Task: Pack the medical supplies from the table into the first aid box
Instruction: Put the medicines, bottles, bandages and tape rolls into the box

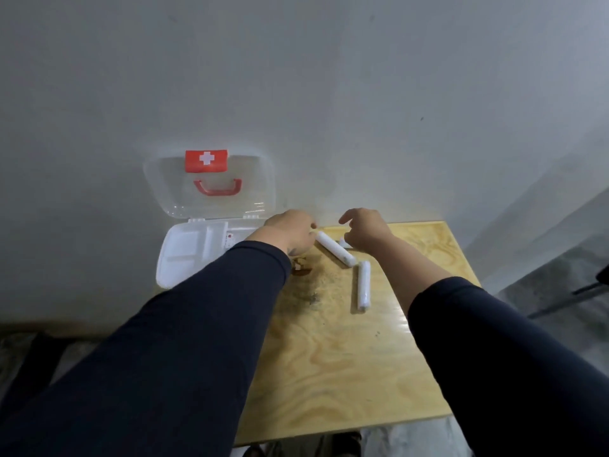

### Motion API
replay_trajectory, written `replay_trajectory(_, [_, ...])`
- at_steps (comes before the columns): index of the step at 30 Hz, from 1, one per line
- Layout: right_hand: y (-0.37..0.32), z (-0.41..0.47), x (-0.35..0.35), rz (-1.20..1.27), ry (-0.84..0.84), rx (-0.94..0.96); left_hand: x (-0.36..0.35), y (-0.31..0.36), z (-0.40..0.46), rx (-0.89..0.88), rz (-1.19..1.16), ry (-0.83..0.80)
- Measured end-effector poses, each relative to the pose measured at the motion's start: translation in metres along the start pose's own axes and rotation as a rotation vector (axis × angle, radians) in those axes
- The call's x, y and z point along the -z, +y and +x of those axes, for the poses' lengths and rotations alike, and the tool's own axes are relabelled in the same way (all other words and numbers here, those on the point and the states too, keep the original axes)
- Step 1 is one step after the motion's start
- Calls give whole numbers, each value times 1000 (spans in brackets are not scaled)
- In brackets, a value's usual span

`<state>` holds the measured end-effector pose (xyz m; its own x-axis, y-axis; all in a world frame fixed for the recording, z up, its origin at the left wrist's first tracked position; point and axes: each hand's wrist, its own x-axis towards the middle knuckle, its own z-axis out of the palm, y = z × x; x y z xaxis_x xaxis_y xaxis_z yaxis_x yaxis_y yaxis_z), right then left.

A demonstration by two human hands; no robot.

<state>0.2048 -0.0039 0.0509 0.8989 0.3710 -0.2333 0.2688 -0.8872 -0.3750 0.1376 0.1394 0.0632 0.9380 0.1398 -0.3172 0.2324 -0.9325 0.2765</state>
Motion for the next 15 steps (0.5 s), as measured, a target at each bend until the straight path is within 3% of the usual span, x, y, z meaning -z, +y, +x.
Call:
replay_trajectory(11, [45, 42, -45, -336, -108, 7, -43, 15, 38, 84, -32, -108])
replay_trajectory(15, [50, 54, -57, -370, -114, 109, -57, 13, 47, 111, -59, -117])
